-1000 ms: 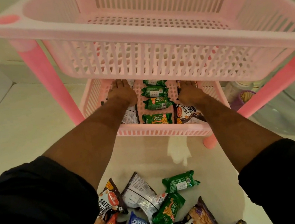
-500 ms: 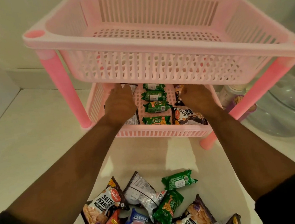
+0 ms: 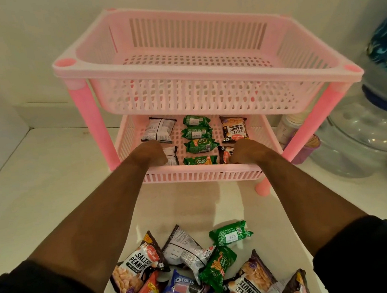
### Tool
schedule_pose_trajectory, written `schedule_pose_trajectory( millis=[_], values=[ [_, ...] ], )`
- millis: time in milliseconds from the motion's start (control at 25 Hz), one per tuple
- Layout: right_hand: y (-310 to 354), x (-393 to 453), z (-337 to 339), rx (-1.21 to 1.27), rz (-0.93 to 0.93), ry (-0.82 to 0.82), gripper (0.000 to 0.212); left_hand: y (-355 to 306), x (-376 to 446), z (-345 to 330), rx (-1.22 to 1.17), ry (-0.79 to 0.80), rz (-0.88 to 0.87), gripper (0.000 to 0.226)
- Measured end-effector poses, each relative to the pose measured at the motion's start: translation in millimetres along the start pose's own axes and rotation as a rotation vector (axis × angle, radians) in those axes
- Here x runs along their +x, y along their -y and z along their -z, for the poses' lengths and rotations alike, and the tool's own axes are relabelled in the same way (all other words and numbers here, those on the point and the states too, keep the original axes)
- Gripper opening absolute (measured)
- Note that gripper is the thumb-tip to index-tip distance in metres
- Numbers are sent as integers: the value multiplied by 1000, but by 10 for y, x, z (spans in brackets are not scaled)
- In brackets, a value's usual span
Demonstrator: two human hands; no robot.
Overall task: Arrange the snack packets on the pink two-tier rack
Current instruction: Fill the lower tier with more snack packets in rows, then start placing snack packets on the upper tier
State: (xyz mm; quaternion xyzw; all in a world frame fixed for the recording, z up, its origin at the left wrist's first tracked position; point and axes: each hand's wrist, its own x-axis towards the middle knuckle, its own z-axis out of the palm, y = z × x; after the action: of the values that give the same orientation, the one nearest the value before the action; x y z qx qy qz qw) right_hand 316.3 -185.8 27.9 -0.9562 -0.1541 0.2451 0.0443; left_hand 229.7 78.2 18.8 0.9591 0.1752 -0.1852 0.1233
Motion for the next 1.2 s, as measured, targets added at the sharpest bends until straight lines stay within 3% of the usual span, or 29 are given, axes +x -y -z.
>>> schedule_pose_trajectory(
  millis=[240, 520, 680, 800, 960, 1120, 1200],
  values=[
    [-25, -24, 34, -68, 9, -43, 18, -1, -59, 15, -102, -84, 20, 14],
    [-83, -527, 176, 194, 16, -392, 12, -25, -656, 38, -413, -527, -118, 9],
    [-140, -1064, 107, 335, 87, -537, 19, 61, -1240, -245, -582, -649, -247, 15],
    [-205, -1454, -99, 376, 96, -527, 22, 61, -1603, -654, -628, -554, -272, 16],
    [-321, -1870, -551, 354, 62, -390, 21, -30, -1937, -1177, -549, -375, -418, 19],
    [-405, -2168, -1043, 340, 66, -301, 11, -128, -2085, -1492, -499, -272, -488, 10],
    [-467, -2298, -1245, 309, 104, -247, 7, -151, -2112, -1561, -465, -229, -495, 17]
  ],
)
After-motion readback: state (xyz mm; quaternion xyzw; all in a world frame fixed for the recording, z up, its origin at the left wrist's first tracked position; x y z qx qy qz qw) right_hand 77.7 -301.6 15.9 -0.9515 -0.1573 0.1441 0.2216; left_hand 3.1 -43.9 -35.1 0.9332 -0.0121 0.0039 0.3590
